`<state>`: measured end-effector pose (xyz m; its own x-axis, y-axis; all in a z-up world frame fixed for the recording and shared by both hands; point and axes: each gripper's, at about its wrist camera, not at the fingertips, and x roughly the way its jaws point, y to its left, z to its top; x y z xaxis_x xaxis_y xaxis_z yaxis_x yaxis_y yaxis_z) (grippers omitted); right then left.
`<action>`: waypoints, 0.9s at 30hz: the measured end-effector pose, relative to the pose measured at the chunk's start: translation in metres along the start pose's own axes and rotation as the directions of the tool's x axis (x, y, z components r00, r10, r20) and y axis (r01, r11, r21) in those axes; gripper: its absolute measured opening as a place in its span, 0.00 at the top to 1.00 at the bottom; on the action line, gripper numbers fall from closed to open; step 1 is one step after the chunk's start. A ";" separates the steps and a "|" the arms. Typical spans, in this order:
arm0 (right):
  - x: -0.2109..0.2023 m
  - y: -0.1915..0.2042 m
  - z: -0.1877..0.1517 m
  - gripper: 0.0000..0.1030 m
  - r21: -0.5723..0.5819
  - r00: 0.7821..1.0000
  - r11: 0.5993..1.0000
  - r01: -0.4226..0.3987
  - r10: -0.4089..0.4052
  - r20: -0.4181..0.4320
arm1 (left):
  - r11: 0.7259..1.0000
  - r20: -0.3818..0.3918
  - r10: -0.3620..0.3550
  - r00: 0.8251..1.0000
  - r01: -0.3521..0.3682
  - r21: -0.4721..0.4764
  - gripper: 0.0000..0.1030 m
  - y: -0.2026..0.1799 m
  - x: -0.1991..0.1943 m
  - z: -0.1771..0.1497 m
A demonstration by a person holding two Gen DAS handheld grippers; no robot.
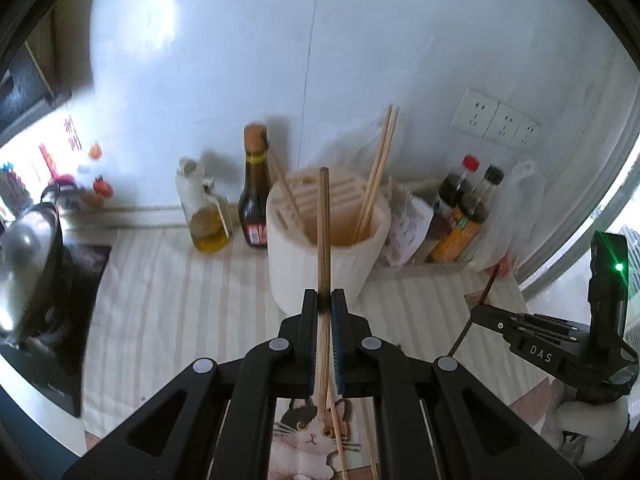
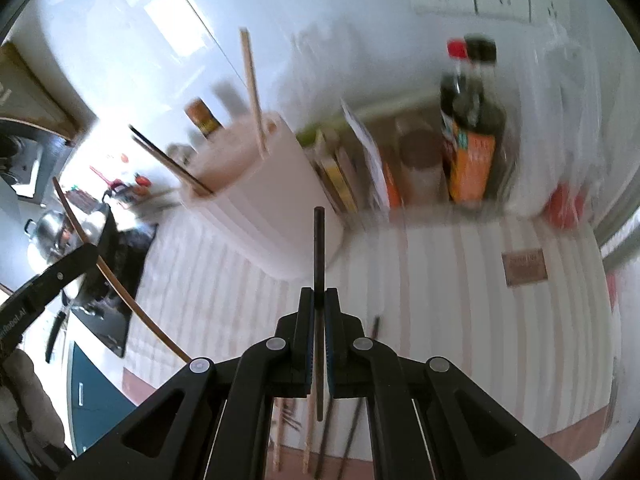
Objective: Organize utensils
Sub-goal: 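Lift both chopsticks off the cloth and carry them toward the cream holder, then lower both chopsticks into the holder and open both tools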
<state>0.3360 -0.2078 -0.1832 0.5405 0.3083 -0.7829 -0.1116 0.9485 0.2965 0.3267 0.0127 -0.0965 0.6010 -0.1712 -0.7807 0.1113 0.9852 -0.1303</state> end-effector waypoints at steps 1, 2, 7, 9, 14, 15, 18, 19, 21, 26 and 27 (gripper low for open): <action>-0.006 0.004 0.006 0.96 -0.009 1.000 1.000 -0.003 0.003 0.017 | 1.000 0.007 0.000 1.000 0.000 0.002 0.96 -0.001 -0.003 0.003; -0.010 0.007 0.010 0.95 -0.013 1.000 1.000 -0.008 0.009 0.030 | 1.000 0.017 -0.002 1.000 0.002 0.006 0.96 -0.003 -0.006 0.006; -0.032 0.022 0.032 0.95 -0.041 0.996 0.999 -0.023 0.026 0.090 | 1.000 0.051 -0.021 0.998 0.020 0.021 0.96 -0.011 -0.018 0.019; -0.042 0.028 0.040 0.96 -0.056 0.993 0.998 -0.026 0.033 0.115 | 0.999 0.063 -0.028 0.998 0.026 0.027 0.96 -0.013 -0.022 0.023; -0.067 0.044 0.059 0.96 -0.092 0.983 0.995 -0.042 0.058 0.174 | 0.998 0.095 -0.050 0.994 0.048 0.029 0.96 -0.016 -0.036 0.037; -0.073 0.048 0.064 0.96 -0.099 0.980 0.994 -0.047 0.065 0.189 | 0.998 0.105 -0.057 0.993 0.054 0.027 0.96 -0.016 -0.040 0.041; -0.092 0.059 0.080 0.96 -0.123 0.969 0.991 -0.058 0.086 0.233 | 0.997 0.137 -0.069 0.988 0.066 0.028 0.96 -0.016 -0.050 0.059; -0.097 0.062 0.084 0.96 -0.129 0.965 0.990 -0.058 0.089 0.247 | 0.997 0.146 -0.072 0.987 0.068 0.028 0.96 -0.016 -0.052 0.064; -0.108 0.070 0.096 0.96 -0.143 0.956 0.988 -0.060 0.099 0.277 | 0.997 0.174 -0.069 0.982 0.065 0.028 0.96 -0.015 -0.057 0.078; -0.121 0.086 0.123 0.96 -0.159 0.934 0.986 -0.048 0.101 0.343 | 0.998 0.219 -0.046 0.975 0.038 0.041 0.96 -0.016 -0.056 0.107; -0.122 0.088 0.128 0.96 -0.155 0.930 0.987 -0.049 0.102 0.352 | 0.999 0.222 -0.042 0.974 0.033 0.042 0.96 -0.016 -0.055 0.110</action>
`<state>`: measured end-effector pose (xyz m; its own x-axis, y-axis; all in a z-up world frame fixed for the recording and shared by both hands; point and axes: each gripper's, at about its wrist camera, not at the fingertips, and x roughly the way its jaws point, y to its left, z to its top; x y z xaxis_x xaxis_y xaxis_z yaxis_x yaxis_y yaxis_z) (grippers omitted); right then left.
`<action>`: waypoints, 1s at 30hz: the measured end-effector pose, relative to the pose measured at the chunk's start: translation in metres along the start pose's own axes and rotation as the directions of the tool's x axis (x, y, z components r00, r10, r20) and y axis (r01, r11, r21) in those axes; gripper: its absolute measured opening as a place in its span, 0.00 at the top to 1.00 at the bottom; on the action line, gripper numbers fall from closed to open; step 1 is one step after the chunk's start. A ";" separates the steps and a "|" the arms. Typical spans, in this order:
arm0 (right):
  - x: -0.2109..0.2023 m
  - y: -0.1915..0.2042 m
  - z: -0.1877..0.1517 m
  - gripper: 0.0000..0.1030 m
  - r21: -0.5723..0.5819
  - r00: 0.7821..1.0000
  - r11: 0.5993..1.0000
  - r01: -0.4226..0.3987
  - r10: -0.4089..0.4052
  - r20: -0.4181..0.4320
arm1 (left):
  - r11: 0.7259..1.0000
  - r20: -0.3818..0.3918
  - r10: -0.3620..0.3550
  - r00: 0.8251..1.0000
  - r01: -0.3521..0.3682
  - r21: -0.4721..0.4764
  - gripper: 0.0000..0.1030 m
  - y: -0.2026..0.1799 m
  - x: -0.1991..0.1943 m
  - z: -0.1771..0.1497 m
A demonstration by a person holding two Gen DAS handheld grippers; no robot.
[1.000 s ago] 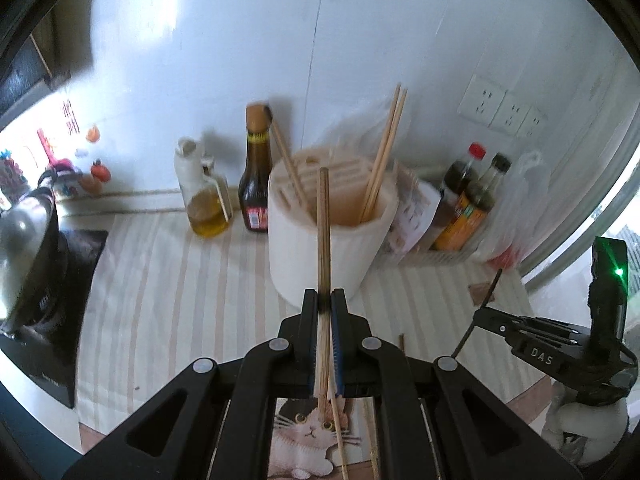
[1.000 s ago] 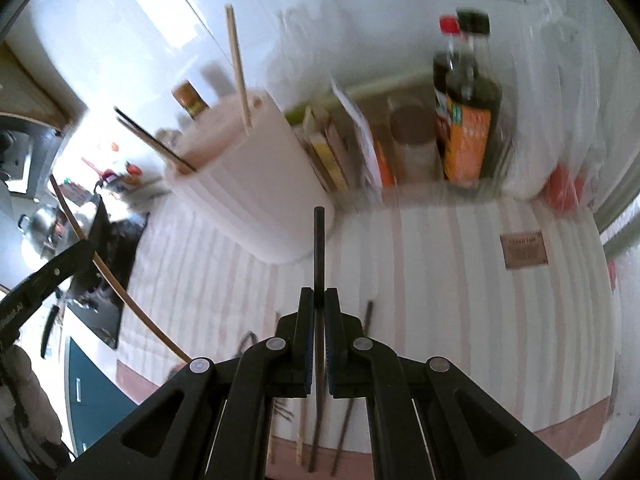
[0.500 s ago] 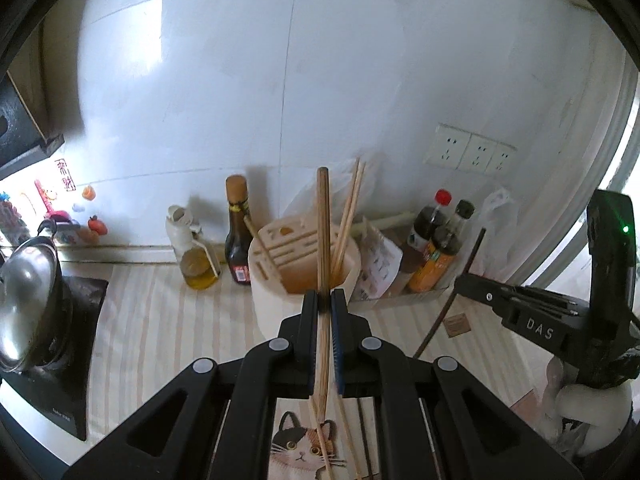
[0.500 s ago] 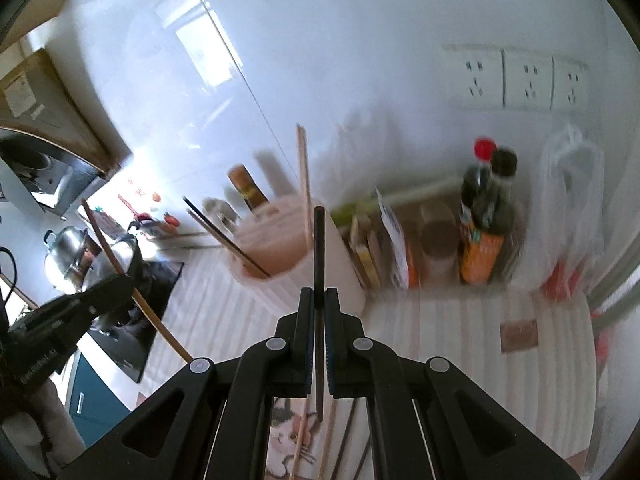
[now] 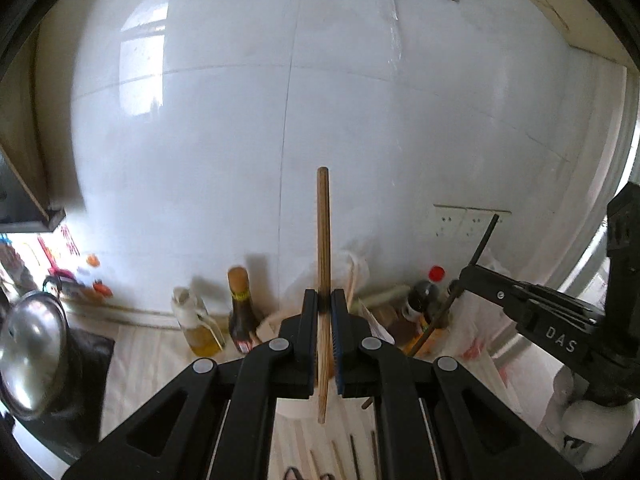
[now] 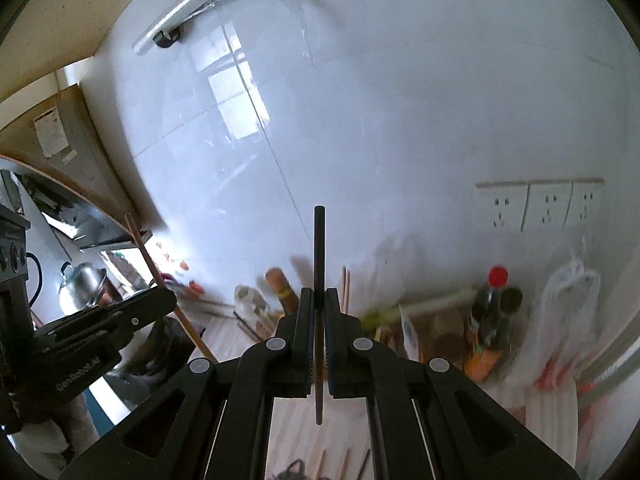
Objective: Organize utensils
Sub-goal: 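Lower both chopsticks into the holder and open both tools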
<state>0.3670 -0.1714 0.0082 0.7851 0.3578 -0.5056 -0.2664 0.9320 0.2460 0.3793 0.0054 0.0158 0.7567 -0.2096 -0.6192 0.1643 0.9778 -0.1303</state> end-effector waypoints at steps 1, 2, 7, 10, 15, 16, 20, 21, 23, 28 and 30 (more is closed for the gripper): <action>0.003 0.001 0.005 0.96 0.003 1.000 1.000 -0.002 0.002 0.006 | 1.000 0.003 0.005 1.000 -0.005 0.004 0.96 0.001 0.004 0.004; 0.004 0.002 0.007 0.96 0.005 1.000 1.000 0.000 0.000 0.011 | 1.000 0.005 0.013 1.000 -0.013 0.008 0.96 0.001 0.007 0.007; 0.019 0.006 0.018 0.95 0.022 1.000 1.000 0.002 -0.003 0.022 | 0.999 0.002 0.040 0.999 -0.040 0.001 0.96 0.008 0.025 0.015; 0.033 0.005 0.019 0.95 0.027 1.000 1.000 0.013 -0.013 0.020 | 0.998 -0.002 0.054 0.999 -0.054 -0.011 0.96 0.015 0.035 0.018; 0.056 -0.003 0.017 0.95 0.042 1.000 0.999 0.025 -0.025 0.003 | 0.998 -0.018 0.059 0.998 -0.059 -0.037 0.96 0.023 0.049 0.022; 0.059 -0.005 0.017 0.96 0.046 1.000 0.999 0.026 -0.026 0.002 | 0.997 -0.022 0.055 0.998 -0.056 -0.045 0.96 0.024 0.051 0.022; 0.073 -0.010 0.014 0.95 0.060 1.000 0.998 0.030 -0.030 -0.005 | 0.996 -0.030 0.062 0.998 -0.064 -0.063 0.96 0.029 0.061 0.022; 0.075 -0.011 0.014 0.96 0.064 1.000 0.997 0.031 -0.030 -0.006 | 0.996 -0.031 0.066 0.997 -0.068 -0.063 0.96 0.029 0.063 0.022; 0.081 -0.013 0.013 0.95 0.070 0.999 0.997 0.032 -0.031 -0.009 | 0.995 -0.036 0.067 0.997 -0.069 -0.069 0.96 0.031 0.067 0.022; 0.091 -0.017 0.012 0.95 0.084 0.999 0.996 0.036 -0.035 -0.012 | 0.994 -0.044 0.070 0.997 -0.073 -0.075 0.96 0.032 0.076 0.021; 0.096 -0.019 0.010 0.96 0.089 0.999 0.995 0.035 -0.034 -0.019 | 0.994 -0.045 0.069 0.997 -0.072 -0.078 0.96 0.033 0.079 0.021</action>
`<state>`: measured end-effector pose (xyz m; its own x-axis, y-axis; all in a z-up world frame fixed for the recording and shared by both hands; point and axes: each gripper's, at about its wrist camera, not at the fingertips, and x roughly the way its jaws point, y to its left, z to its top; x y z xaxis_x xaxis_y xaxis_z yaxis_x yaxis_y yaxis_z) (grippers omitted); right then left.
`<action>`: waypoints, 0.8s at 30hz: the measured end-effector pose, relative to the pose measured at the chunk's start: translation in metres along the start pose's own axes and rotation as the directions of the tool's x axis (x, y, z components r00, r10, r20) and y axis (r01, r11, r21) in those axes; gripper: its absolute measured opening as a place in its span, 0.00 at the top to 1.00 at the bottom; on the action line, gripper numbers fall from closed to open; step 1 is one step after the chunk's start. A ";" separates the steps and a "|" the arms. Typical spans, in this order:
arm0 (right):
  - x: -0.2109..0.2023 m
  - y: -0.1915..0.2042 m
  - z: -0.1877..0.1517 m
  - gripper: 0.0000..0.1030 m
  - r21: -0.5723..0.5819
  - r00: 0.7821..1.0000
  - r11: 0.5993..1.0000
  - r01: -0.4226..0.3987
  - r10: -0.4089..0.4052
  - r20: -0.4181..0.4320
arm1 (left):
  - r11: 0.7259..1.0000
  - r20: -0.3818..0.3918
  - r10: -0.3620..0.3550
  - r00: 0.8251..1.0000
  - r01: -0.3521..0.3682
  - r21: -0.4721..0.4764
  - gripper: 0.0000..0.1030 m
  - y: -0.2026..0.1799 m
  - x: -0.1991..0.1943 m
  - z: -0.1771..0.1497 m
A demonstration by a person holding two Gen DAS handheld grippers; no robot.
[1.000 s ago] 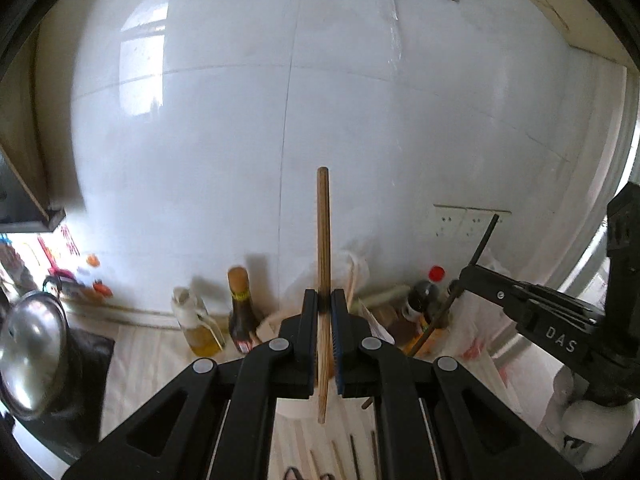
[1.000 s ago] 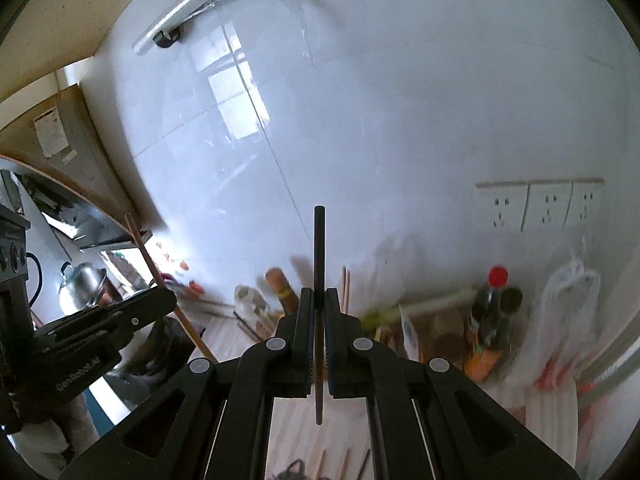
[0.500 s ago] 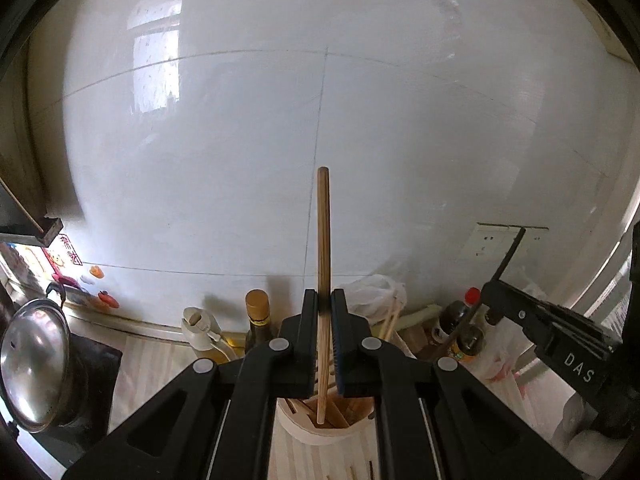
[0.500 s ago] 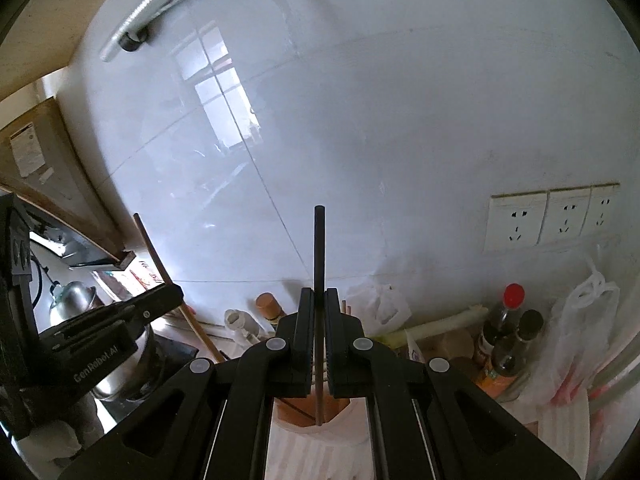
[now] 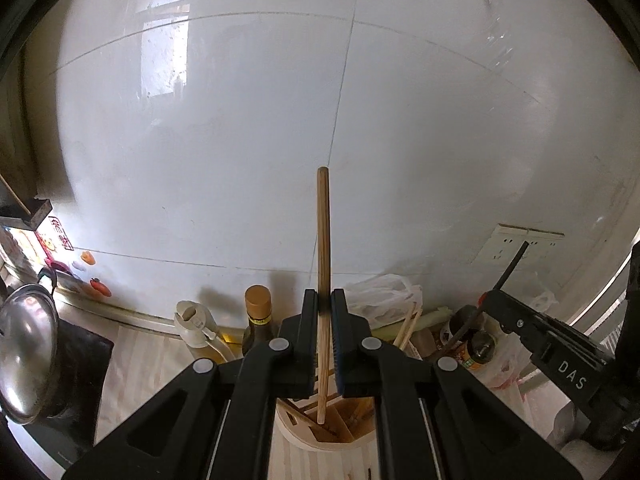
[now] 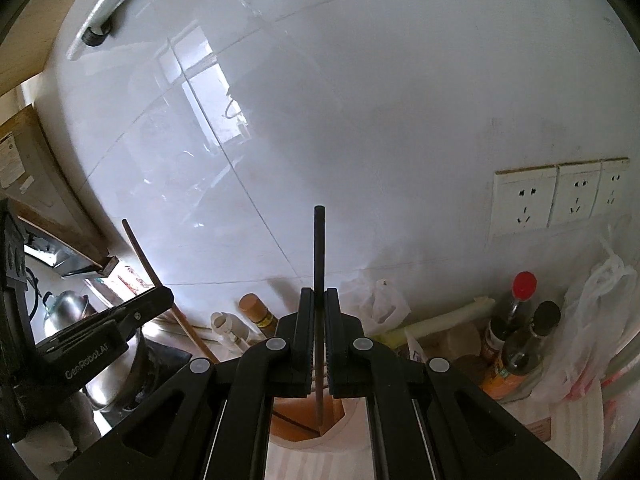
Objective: Organize utensils
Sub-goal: 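Lower both chopsticks into the holder and open both tools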
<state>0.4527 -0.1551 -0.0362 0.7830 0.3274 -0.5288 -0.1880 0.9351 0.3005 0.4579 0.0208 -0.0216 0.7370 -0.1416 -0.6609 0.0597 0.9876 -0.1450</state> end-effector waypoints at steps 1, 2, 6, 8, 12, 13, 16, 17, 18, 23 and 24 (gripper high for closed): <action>0.001 0.000 -0.001 0.95 0.001 1.000 1.000 -0.001 0.001 -0.001 | 1.000 0.000 0.001 1.000 -0.001 0.000 0.96 0.000 0.001 0.000; 0.002 0.000 -0.001 0.95 0.001 1.000 1.000 0.001 -0.001 -0.002 | 1.000 0.000 0.002 1.000 -0.002 0.000 0.96 0.000 0.003 0.000; 0.010 -0.003 -0.005 0.96 0.009 1.000 1.000 0.001 -0.001 -0.014 | 1.000 -0.001 -0.001 1.000 0.001 -0.006 0.96 0.001 0.010 -0.002; 0.013 -0.005 -0.008 0.95 0.012 1.000 1.000 0.003 -0.002 -0.018 | 1.000 -0.001 -0.005 1.000 0.005 -0.007 0.96 0.001 0.012 -0.002; 0.019 -0.006 -0.012 0.95 0.013 1.000 1.000 0.003 -0.003 -0.028 | 1.000 0.000 -0.022 1.000 0.022 -0.012 0.96 0.002 0.021 -0.007; 0.020 -0.007 -0.014 0.95 0.013 0.999 1.000 0.003 -0.003 -0.032 | 1.000 -0.001 -0.024 1.000 0.024 -0.011 0.96 0.003 0.024 -0.008; 0.024 -0.009 -0.018 0.95 0.019 0.999 1.000 0.001 0.000 -0.045 | 1.000 -0.016 -0.023 1.000 0.023 -0.005 0.96 0.002 0.032 -0.013; 0.025 -0.010 -0.020 0.95 0.019 0.999 1.000 0.002 -0.001 -0.049 | 1.000 -0.021 -0.021 1.000 0.021 -0.002 0.96 0.002 0.034 -0.015; 0.025 -0.010 -0.022 0.95 0.019 0.999 1.000 0.001 0.000 -0.052 | 1.000 -0.027 -0.013 1.000 0.013 0.004 0.96 0.001 0.036 -0.017; 0.029 -0.011 -0.032 0.95 0.011 0.997 1.000 0.001 0.000 -0.074 | 1.000 -0.053 -0.008 0.999 0.009 0.007 0.96 0.002 0.042 -0.024; 0.030 -0.010 -0.033 0.95 0.005 0.997 1.000 -0.001 0.001 -0.081 | 1.000 -0.064 -0.012 0.998 0.013 0.009 0.96 0.002 0.043 -0.025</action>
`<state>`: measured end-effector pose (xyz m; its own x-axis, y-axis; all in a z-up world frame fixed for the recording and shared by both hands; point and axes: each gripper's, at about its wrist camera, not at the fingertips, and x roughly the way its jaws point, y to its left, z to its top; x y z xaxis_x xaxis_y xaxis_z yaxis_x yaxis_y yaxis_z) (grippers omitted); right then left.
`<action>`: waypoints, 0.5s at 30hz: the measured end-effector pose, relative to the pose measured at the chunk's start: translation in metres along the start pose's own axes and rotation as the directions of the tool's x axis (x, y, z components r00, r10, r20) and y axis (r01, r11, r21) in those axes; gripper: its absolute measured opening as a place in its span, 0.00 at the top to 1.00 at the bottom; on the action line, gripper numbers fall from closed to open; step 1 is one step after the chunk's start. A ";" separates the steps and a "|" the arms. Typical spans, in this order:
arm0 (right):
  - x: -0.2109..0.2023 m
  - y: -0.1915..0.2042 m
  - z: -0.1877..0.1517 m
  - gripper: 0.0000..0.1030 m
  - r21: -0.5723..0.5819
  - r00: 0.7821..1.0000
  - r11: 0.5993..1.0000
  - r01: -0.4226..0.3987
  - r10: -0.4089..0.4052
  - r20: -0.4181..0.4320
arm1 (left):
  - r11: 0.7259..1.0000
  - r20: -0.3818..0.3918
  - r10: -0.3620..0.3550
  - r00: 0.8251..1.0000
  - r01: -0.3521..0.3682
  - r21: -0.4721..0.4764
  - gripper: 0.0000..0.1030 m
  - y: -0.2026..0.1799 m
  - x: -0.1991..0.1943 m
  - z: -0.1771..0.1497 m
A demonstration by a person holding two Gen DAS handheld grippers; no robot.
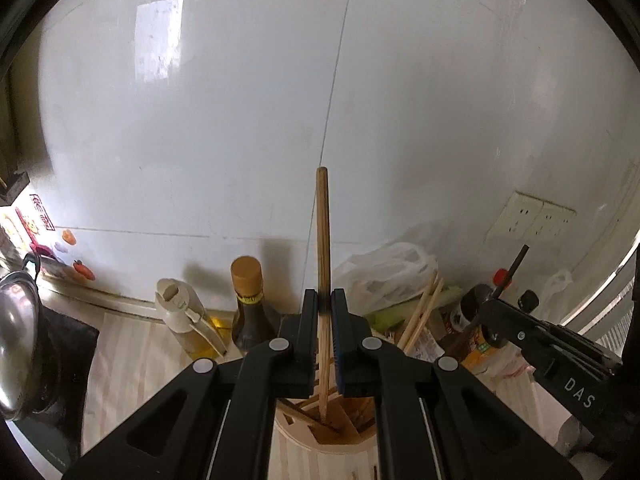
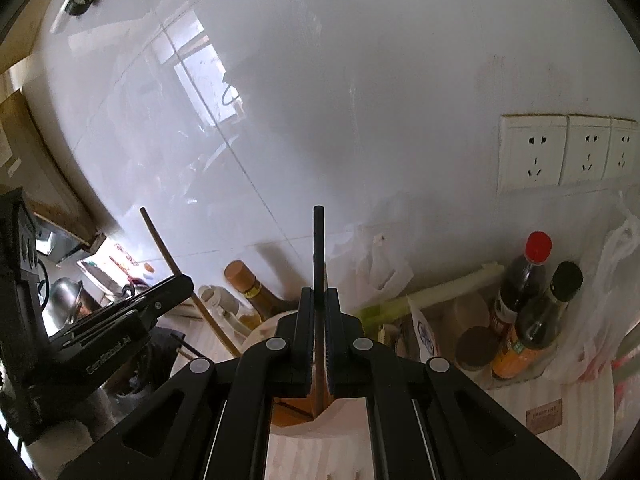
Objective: Organize utensils
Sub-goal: 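Lower both chopsticks into the holder and open both tools, then move both open tools back to the chopstick row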
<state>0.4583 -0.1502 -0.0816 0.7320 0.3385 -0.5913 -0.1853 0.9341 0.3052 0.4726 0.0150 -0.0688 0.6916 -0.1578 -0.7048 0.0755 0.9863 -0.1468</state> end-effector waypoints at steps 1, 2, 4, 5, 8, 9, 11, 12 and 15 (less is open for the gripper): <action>0.001 0.000 -0.002 0.95 -0.002 1.000 1.000 -0.001 0.001 -0.005 | 1.000 -0.010 -0.005 1.000 0.005 0.002 0.96 0.000 0.001 -0.001; 0.002 0.001 -0.003 0.95 -0.006 1.000 1.000 -0.007 0.007 -0.013 | 1.000 -0.018 -0.009 1.000 0.009 -0.001 0.94 0.000 0.002 -0.002; 0.006 0.004 -0.007 0.95 -0.021 0.999 1.000 -0.016 0.015 -0.050 | 1.000 -0.029 -0.009 1.000 0.008 -0.016 0.93 0.001 0.000 -0.003; 0.006 0.004 -0.008 0.94 -0.023 0.998 1.000 -0.019 0.018 -0.056 | 1.000 -0.034 -0.014 0.999 0.013 -0.023 0.91 0.001 -0.002 -0.003; 0.008 0.004 -0.013 0.92 -0.018 0.993 0.999 -0.047 0.044 -0.105 | 0.999 -0.016 -0.003 1.000 0.002 -0.035 0.58 0.001 -0.017 0.000; 0.008 0.003 -0.014 0.88 -0.016 0.993 0.999 -0.046 0.044 -0.112 | 0.999 -0.002 0.011 1.000 -0.011 -0.036 0.28 0.001 -0.022 0.001; 0.005 0.003 -0.018 0.59 -0.018 0.990 0.998 -0.060 0.057 -0.128 | 0.999 0.043 0.034 0.998 -0.032 -0.044 0.14 0.003 -0.036 0.002; 0.003 0.003 -0.019 0.52 -0.019 0.990 0.998 -0.061 0.058 -0.129 | 0.998 0.062 0.054 0.997 -0.051 -0.039 0.14 0.003 -0.044 0.003; -0.003 0.004 -0.025 0.36 -0.043 0.991 0.999 -0.027 0.021 -0.132 | 0.993 0.089 0.115 0.989 -0.114 -0.020 0.00 0.004 -0.058 -0.001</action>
<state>0.4387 -0.1445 -0.0972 0.6352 0.3705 -0.6777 -0.2332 0.9285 0.2890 0.4320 0.0284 -0.0292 0.7568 -0.0382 -0.6526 -0.0180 0.9967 -0.0791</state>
